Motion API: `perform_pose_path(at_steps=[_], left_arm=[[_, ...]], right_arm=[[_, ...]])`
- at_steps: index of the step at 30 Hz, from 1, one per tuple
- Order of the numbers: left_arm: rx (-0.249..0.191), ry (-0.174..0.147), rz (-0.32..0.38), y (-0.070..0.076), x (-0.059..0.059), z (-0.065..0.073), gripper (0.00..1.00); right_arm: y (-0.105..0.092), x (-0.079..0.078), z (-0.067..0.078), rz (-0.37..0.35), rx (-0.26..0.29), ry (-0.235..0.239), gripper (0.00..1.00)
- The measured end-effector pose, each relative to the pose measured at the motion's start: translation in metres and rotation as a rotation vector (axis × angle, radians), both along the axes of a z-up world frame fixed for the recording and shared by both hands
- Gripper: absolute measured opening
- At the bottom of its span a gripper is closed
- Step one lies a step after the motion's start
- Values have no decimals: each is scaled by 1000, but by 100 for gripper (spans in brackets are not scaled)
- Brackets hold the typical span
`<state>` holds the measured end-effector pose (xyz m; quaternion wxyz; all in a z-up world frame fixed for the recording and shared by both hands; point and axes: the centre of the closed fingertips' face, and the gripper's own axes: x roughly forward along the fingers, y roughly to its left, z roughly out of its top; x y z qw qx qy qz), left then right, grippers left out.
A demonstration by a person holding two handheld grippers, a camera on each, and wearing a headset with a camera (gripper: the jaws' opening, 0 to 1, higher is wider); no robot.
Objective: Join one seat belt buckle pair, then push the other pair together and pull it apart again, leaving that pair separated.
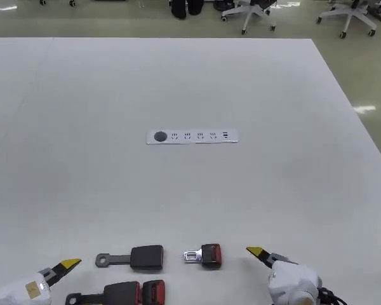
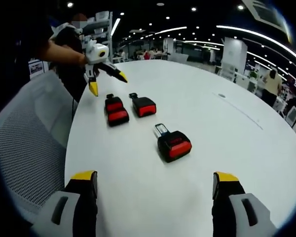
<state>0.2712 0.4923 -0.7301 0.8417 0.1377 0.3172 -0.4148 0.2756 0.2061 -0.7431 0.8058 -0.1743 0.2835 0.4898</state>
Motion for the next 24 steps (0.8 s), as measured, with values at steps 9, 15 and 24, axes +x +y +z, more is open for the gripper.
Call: perform_pose_path(at_steps=[9,15,24], left_arm=[[-28,-41,3,-1,2,4,100],[-41,-41,-6,-7,-2,8,100],[-40,-46,-4,-6,-3,11,100]], right_arm=[[-2,-3,4,-43,42,-15,99],[0,-4,6,-82,73,-17,99],[2,-8,6,-98,84,-12,99]])
